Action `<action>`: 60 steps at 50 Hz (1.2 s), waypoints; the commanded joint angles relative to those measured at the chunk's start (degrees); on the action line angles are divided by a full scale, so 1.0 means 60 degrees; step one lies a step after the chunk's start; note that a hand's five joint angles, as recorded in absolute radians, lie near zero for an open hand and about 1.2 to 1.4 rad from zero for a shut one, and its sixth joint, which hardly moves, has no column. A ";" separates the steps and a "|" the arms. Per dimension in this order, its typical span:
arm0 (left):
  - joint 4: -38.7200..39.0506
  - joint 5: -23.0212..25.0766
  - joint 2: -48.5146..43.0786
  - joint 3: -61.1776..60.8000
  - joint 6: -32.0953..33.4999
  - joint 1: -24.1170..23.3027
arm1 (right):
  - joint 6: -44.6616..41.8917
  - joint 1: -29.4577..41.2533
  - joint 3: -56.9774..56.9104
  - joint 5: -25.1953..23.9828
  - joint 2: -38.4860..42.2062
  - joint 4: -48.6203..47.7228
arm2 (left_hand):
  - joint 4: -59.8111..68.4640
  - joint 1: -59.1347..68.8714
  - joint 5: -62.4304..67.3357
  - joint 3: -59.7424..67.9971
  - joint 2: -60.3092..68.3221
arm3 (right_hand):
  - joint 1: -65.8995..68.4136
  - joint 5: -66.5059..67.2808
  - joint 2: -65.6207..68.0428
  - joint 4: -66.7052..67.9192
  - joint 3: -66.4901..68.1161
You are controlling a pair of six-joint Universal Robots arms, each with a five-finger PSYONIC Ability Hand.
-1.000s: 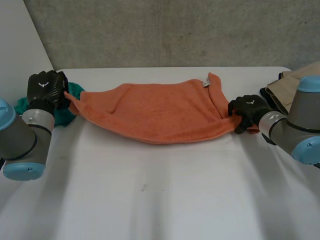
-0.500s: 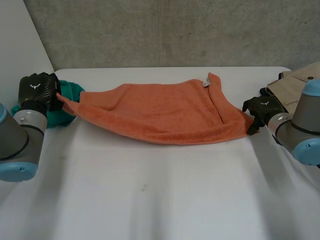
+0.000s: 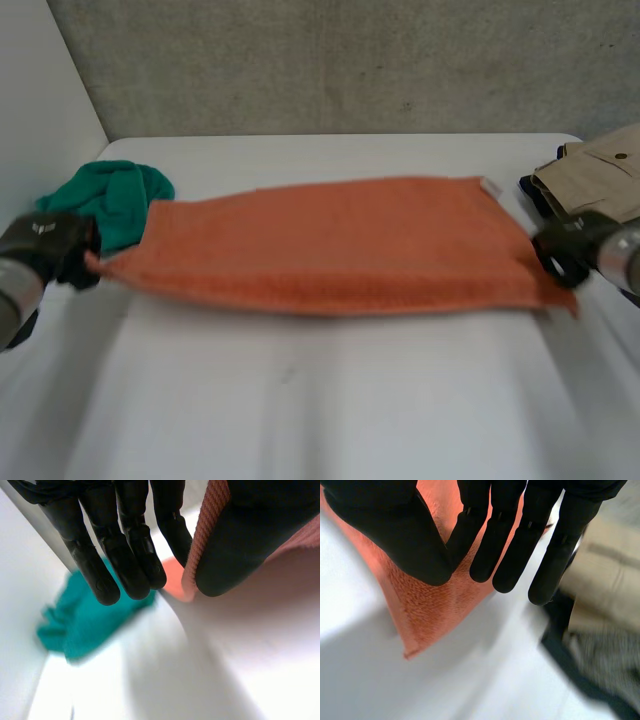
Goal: Fold the laundry.
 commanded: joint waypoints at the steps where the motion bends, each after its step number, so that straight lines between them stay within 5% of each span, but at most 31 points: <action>1: -0.3431 0.0991 0.1256 -0.1007 0.2224 0.1047 | -0.3562 -0.0605 0.2142 0.0605 -0.1834 0.2127 | 0.1872 0.2093 0.2288 0.1911 0.1879 | 0.2699 0.2164 0.2028 0.1896 0.1977; 6: -0.3127 0.1636 0.1199 -0.1184 0.2841 0.1121 | -0.3271 -0.0341 0.2246 0.0429 -0.1895 0.1366 | 0.1872 0.2093 0.2288 0.1911 0.1879 | 0.2699 0.2164 0.2028 0.1896 0.1977; 11: -0.1839 0.1374 0.0351 -0.0775 0.2432 0.0507 | -0.2816 -0.0048 0.1881 0.0385 -0.1076 0.0721 | 0.1872 0.2093 0.2288 0.1911 0.1879 | 0.2699 0.2164 0.2028 0.1896 0.1977; 23: 0.0183 -0.1334 -0.2841 0.2474 0.0616 -0.1090 | -0.0357 0.0757 -0.1149 0.0429 0.1281 -0.1840 | 0.1872 0.2093 0.2288 0.1911 0.1879 | 0.2699 0.2164 0.2028 0.1896 0.1977; 35: 0.0435 -0.3122 -0.5479 0.5976 0.0454 -0.1984 | -0.0194 0.1314 -0.3684 0.1102 0.3508 -0.4141 | 0.1872 0.2093 0.2288 0.1911 0.1879 | 0.2699 0.2164 0.2028 0.1896 0.1977; 36: 0.0391 -0.3124 -0.5568 0.6139 0.0424 -0.2043 | -0.0237 0.1372 -0.3832 0.1146 0.3656 -0.4230 | 0.1872 0.2093 0.2288 0.1911 0.1879 | -0.0774 -0.1309 -0.1445 -0.1577 -0.1496; 37: 0.0361 -0.3095 -0.5642 0.6257 0.0395 -0.2102 | -0.0238 0.1445 -0.3949 0.1190 0.3831 -0.4289 | -0.0317 -0.0097 0.0098 -0.0279 -0.0311 | -0.6027 -0.6562 -0.6698 -0.6830 -0.6748; 38: 0.0346 -0.3022 -0.5730 0.6359 0.0351 -0.2175 | -0.0252 0.1519 -0.4066 0.1263 0.3963 -0.4319 | -0.3809 -0.3588 -0.3393 -0.3770 -0.3802 | -0.8968 -0.9503 -0.9639 -0.9771 -0.9689; 39: 0.0303 -0.2876 -0.5803 0.6520 0.0336 -0.2335 | -0.0209 0.1635 -0.4241 0.1481 0.4139 -0.4305 | -0.9795 -0.9574 -0.9379 -0.9756 -0.9788 | -0.8968 -0.9503 -0.9639 -0.9771 -0.9689; 48: 0.0609 -0.2670 -0.4999 0.6186 0.0336 -0.2498 | 0.0933 0.1549 -0.3907 0.1777 0.3029 -0.3544 | -0.9795 -0.9574 -0.9379 -0.9756 -0.9788 | -0.8968 -0.9503 -0.9639 -0.9771 -0.9689; 56: 0.0976 -0.1543 -0.4910 0.5467 0.0599 -0.2322 | 0.1286 0.1329 -0.3130 -0.0024 0.2221 -0.2036 | -0.9795 -0.9574 -0.9379 -0.9756 -0.9788 | -0.8968 -0.9503 -0.9639 -0.9771 -0.9689; 60: 0.1210 -0.1117 -0.5407 0.5598 0.0965 -0.2263 | 0.1344 0.1329 -0.3363 -0.0113 0.2674 -0.1332 | -0.9795 -0.9574 -0.9379 -0.9756 -0.9788 | -0.8968 -0.9503 -0.9639 -0.9771 -0.9689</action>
